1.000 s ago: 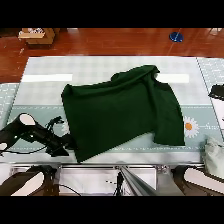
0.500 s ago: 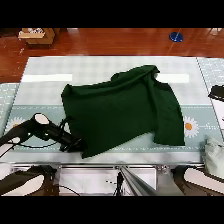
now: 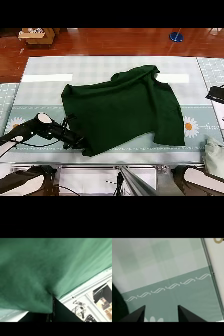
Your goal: Fold the shirts.
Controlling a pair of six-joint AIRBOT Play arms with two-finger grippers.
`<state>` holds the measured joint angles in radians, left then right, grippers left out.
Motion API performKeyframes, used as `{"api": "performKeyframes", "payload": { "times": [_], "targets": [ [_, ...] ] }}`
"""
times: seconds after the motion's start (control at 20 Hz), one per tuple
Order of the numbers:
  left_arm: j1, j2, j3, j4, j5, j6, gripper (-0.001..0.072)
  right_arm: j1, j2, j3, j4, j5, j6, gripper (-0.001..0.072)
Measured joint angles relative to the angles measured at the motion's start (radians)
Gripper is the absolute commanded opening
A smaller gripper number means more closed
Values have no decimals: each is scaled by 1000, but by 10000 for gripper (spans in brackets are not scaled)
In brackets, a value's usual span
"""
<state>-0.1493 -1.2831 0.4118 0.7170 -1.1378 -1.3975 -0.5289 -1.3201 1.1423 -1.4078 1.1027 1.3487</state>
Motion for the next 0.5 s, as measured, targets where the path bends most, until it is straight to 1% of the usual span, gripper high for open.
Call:
{"api": "performKeyframes", "payload": {
  "times": [0.05, 0.1, 0.15, 0.35, 0.5],
  "targets": [
    [0, 1, 0, -1, 2, 15, 25, 0, -16, 0, 43, 24, -27, 545],
    [0, 2, 0, -2, 4, 27, 25, 0, -38, 0, 105, 52, -61, 557],
    [0, 2, 0, -3, 5, 38, 25, 0, -64, 0, 169, 85, -97, 593],
    [0, 3, 0, -3, 5, 70, 25, 0, -162, 0, 358, 153, -195, 587],
    [0, 3, 0, -4, 6, 89, 25, 0, -214, 0, 408, 176, -233, 571]
  ]
}}
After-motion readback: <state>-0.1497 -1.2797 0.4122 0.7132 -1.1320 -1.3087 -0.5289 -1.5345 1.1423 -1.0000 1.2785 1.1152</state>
